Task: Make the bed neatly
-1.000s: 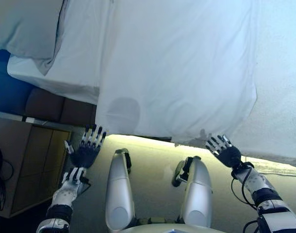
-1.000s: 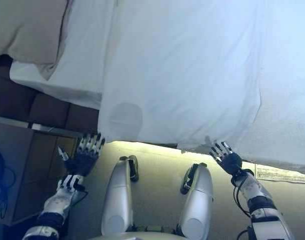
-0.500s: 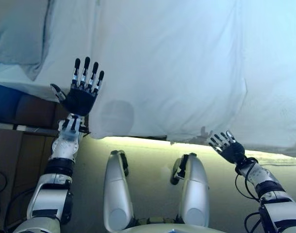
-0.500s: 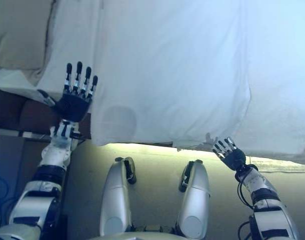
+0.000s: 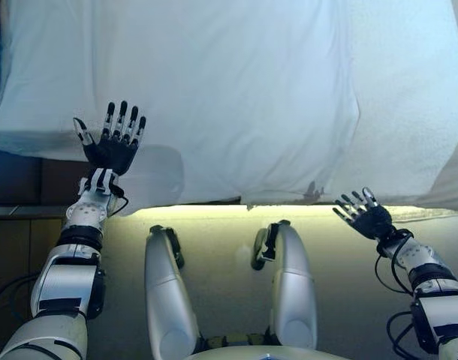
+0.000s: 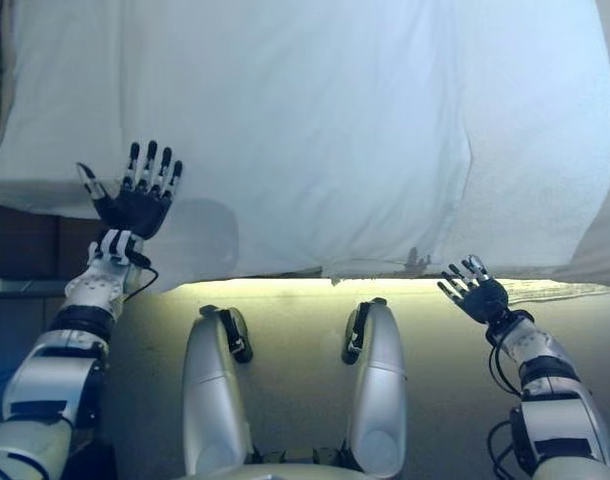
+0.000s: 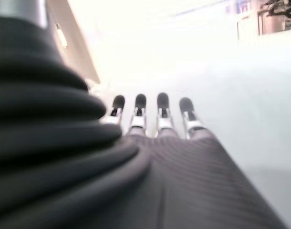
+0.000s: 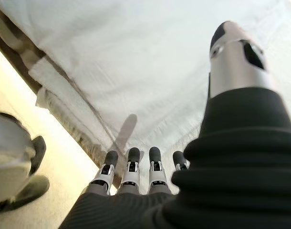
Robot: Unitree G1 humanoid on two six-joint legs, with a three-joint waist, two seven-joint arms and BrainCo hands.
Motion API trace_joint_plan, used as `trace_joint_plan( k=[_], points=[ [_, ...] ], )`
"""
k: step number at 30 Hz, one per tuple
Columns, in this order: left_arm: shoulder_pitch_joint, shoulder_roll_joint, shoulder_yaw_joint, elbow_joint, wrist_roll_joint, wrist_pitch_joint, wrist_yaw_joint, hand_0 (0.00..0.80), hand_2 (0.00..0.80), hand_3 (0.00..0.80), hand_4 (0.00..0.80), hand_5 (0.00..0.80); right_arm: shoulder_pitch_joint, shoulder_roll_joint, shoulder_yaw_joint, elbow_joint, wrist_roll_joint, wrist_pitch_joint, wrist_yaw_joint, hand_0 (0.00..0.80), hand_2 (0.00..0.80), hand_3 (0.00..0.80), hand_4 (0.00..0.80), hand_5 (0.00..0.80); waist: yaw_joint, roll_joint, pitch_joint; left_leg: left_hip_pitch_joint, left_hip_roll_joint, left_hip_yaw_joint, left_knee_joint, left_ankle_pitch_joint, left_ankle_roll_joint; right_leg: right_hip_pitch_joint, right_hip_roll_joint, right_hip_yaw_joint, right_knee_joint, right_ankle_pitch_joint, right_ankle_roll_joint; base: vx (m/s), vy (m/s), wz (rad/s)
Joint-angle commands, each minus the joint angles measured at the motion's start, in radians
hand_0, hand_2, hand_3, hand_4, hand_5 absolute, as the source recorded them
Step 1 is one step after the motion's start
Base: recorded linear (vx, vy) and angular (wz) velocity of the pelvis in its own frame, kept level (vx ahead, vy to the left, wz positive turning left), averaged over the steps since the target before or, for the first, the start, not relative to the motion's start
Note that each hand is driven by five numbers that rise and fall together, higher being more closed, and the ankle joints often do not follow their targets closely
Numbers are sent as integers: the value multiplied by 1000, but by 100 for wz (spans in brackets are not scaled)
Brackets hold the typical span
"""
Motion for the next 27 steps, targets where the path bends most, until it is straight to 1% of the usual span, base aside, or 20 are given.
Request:
trace_joint_plan(
  k=[1,4,7,11,14,18,21,27],
  points=[
    [-56,24,-14,62,-53,24,18,0,0,0,0,0,10,-28,-11,74,21,-1,36,0,0,0,0,0,5,-24,-55,21,-7,6,-35,-60,-2,-5,-42,31,-66,86,83,-18,-1,-11],
    [-59,21,-16,96,-66,38,75,0,0,0,0,0,11,-29,-12,72,27,-10,40,0,0,0,0,0,9,-37,-50,-13,1,-2,-3,-70,3,-30,-44,23,-43,82,82,-24,-24,-12],
    [-61,29,0,134,-100,56,143,0,0,0,0,0,4,-39,-11,70,40,-10,40,0,0,0,0,0,13,-45,-49,-45,5,-12,27,-81,4,-53,-48,21,-25,76,81,-15,-27,-7],
    [-59,47,21,198,-133,45,245,0,0,0,0,0,-14,-44,-14,73,40,-10,39,0,0,0,0,0,16,-46,-49,-77,7,-20,57,-91,3,-81,-56,23,-3,70,81,0,0,0],
    [-59,64,28,250,-149,52,318,0,0,0,0,0,-32,-54,-10,81,43,-4,35,0,0,0,0,0,16,-42,-52,-99,9,-22,73,-94,1,-102,-63,28,10,66,80,-8,3,4],
    [-42,74,34,298,-168,73,360,0,0,0,0,0,-46,-64,-7,93,49,-7,42,0,0,0,0,0,18,-34,-53,-120,11,-21,84,-97,-1,-122,-72,32,20,61,78,-13,2,2],
    [-14,87,56,328,-197,72,394,0,0,0,0,0,-48,-75,-13,107,50,-14,57,0,0,0,0,0,21,-24,-54,-129,12,-19,91,-99,-4,-133,-81,36,29,56,78,-21,6,8],
    [52,93,95,347,-195,83,420,0,0,0,0,0,-52,-88,-27,122,50,-32,74,0,0,0,0,0,32,-7,-55,-142,10,-22,95,-99,-8,-145,-90,41,38,46,77,-21,-6,5]
  ],
)
